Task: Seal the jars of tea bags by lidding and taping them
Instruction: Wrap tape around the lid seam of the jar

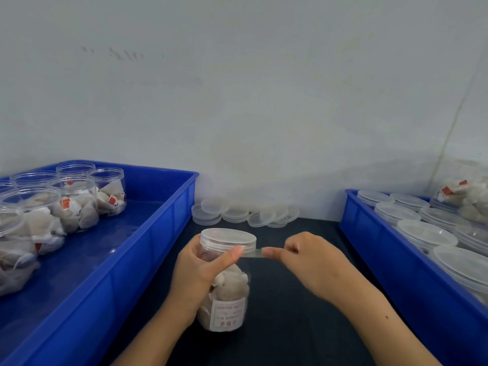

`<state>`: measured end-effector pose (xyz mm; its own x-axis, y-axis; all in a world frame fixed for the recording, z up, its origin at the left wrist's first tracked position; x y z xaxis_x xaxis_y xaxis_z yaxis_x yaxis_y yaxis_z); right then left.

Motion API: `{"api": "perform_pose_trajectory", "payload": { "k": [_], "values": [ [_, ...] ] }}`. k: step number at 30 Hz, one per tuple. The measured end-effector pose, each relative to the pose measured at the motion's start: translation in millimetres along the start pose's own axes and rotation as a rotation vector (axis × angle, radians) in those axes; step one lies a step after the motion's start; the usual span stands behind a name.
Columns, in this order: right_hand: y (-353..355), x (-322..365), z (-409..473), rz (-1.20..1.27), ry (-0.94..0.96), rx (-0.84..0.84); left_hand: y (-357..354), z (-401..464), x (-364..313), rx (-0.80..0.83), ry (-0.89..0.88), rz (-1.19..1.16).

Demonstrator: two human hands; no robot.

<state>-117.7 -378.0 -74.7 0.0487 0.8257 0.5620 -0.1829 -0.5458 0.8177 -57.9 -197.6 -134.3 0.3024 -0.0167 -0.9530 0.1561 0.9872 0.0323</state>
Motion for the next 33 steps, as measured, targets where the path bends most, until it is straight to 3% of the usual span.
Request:
{"api": "perform_pose_trajectory", "payload": {
  "k": [11,14,18,24,30,33],
  "values": [
    [-7.9,-8.9,8.4,0.043,0.028,0.034,-6.3,-3.0,1.9,0.198,0.074,-0.112],
    [-13.8,-6.6,8.7,0.139,0.084,0.105,-4.6,-2.5,4.3,0.158,0.115,-0.143],
    [-16.4,-2.3,7.1,0.171,0.092,0.121,-3.3,-2.6,-1.4,0.144,0.093,0.025],
    [-21.6,3.6,1.7,0.063,0.068,0.014,-8.9,-10.3,-8.8,-0.11,-0.072,0.332],
    [-30.2,15.7,-4.2,0.038,0.133,0.062,-4.5,-5.9,-6.8,-0.105,0.086,0.319],
    [-30.0,13.3,-3.7,0.221,0.085,0.18,-0.5,-6.5,-6.5,-0.154,0.078,0.259]
  ]
}}
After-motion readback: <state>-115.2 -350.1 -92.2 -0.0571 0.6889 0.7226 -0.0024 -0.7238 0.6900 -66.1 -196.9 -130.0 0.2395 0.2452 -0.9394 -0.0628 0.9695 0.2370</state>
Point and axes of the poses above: each hand's wrist, its own z-axis towards the middle knuckle, its own y-axis out of the back of the hand, x = y × z, the point moved 4 cm from there along z, towards the middle knuckle, and after that the axes turned 6 degrees about z, right-handed, at the moved point
